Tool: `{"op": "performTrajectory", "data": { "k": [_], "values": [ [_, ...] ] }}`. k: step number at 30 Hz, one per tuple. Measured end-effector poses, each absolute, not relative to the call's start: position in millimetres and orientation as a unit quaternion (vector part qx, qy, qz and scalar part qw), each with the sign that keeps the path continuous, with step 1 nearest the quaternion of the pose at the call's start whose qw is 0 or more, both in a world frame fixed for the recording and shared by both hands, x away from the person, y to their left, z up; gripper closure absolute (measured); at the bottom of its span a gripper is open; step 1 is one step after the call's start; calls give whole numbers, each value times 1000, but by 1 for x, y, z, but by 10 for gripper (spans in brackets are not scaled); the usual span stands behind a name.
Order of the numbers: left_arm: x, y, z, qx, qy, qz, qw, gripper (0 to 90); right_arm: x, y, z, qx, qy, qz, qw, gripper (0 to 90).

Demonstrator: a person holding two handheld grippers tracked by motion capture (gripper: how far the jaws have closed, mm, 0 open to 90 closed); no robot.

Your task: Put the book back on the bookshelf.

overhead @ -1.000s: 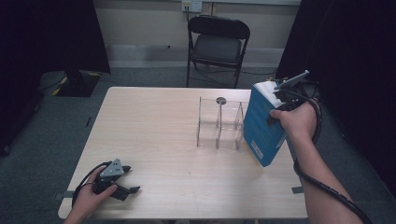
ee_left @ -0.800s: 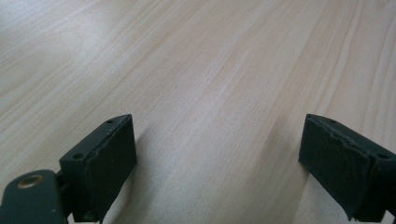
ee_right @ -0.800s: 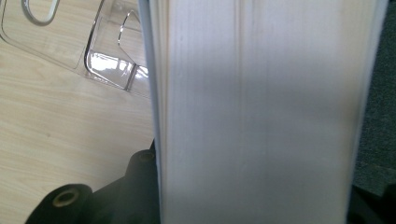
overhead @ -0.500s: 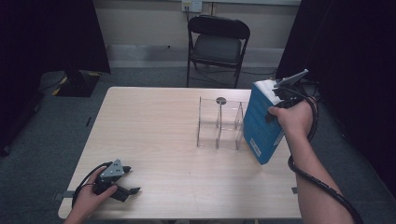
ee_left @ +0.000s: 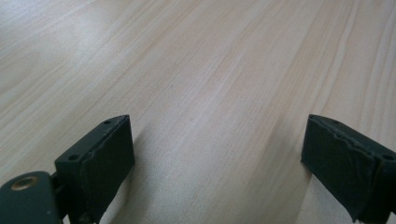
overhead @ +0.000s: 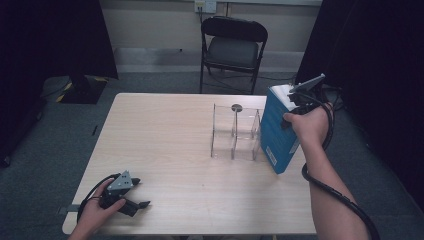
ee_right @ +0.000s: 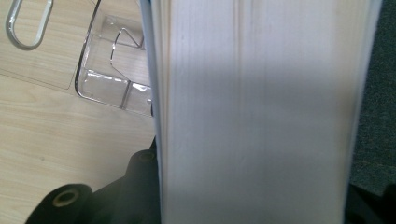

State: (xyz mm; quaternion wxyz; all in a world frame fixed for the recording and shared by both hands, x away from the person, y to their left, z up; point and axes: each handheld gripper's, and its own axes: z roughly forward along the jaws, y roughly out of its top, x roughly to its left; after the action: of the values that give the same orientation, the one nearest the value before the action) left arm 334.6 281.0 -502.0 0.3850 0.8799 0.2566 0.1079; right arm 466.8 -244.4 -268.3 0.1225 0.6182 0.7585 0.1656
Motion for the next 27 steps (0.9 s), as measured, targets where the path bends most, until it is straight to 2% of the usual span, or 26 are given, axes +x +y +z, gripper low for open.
{"op": "performTrajectory", "data": {
  "k": [27],
  "values": [
    [334,281,-502,882,254,104,382,83,488,-240,-279,637,740,172,131,618]
  ]
}}
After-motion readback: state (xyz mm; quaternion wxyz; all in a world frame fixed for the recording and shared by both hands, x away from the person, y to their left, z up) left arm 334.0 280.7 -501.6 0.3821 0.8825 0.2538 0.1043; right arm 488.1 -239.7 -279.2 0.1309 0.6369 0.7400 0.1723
